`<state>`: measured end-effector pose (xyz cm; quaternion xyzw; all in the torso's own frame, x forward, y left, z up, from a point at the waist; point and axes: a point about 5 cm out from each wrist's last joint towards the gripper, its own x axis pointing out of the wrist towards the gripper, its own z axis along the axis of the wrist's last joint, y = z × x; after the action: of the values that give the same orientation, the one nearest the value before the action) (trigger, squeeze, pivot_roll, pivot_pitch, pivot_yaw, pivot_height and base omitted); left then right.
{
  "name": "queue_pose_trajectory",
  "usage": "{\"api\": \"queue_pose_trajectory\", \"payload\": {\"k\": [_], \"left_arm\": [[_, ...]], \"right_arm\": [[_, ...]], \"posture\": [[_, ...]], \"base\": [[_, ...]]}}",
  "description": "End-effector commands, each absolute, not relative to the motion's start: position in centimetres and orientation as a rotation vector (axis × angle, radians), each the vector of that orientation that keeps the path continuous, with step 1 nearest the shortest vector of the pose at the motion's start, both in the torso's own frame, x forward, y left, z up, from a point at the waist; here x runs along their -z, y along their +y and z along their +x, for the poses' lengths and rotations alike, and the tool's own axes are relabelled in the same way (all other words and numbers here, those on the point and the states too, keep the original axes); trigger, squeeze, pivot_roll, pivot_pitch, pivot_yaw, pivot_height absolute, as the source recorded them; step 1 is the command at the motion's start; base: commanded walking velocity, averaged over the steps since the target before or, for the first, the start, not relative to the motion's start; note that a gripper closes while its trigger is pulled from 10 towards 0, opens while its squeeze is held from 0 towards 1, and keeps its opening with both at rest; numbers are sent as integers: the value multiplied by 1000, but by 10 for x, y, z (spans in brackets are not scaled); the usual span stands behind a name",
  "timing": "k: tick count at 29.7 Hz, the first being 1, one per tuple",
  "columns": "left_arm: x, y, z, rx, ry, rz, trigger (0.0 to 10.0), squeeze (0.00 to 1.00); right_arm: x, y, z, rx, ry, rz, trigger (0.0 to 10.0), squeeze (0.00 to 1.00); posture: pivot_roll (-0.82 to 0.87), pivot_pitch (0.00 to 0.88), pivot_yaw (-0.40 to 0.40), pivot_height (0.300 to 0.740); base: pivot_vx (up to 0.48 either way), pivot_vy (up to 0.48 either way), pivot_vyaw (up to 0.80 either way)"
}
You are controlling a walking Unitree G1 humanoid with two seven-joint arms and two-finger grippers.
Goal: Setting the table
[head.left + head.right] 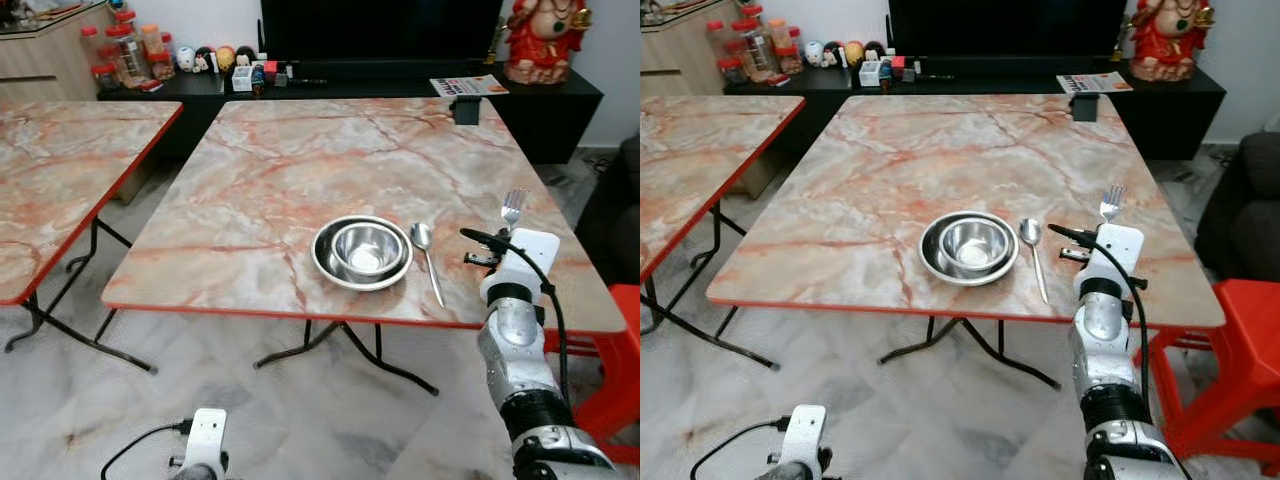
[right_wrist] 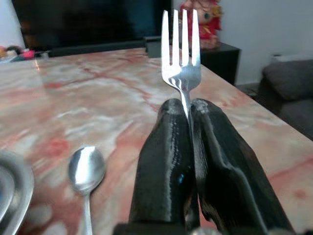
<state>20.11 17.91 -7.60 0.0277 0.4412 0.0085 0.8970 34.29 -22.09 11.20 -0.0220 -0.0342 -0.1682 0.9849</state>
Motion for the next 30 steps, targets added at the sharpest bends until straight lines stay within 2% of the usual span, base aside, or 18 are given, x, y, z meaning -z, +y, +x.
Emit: {"api": "queue_pose_trajectory", "payload": {"k": [1,12,27,30], "left_arm": [[76,181,200,-24,915,57,10000,0],[77,182,199,-27,914,57,10000,0],[76,182,199,-27,901,37,10000,0],[77,182,198,-25,902,35,10000,0]], "right_arm": [[-118,-221,346,340,-93,-38,10000,0],[-118,-218,346,333,-97,-41,10000,0],[-113,-217,339,329,-89,-49,10000,0],[-106,-224,326,319,-42,-95,10000,0]], "posture": [[-123,0,42,740],[-119,0,44,740],[-116,0,41,740],[-116,0,38,740]], "base": [[330,0,0],[328,0,0],[0,0,0],[0,0,0]]}}
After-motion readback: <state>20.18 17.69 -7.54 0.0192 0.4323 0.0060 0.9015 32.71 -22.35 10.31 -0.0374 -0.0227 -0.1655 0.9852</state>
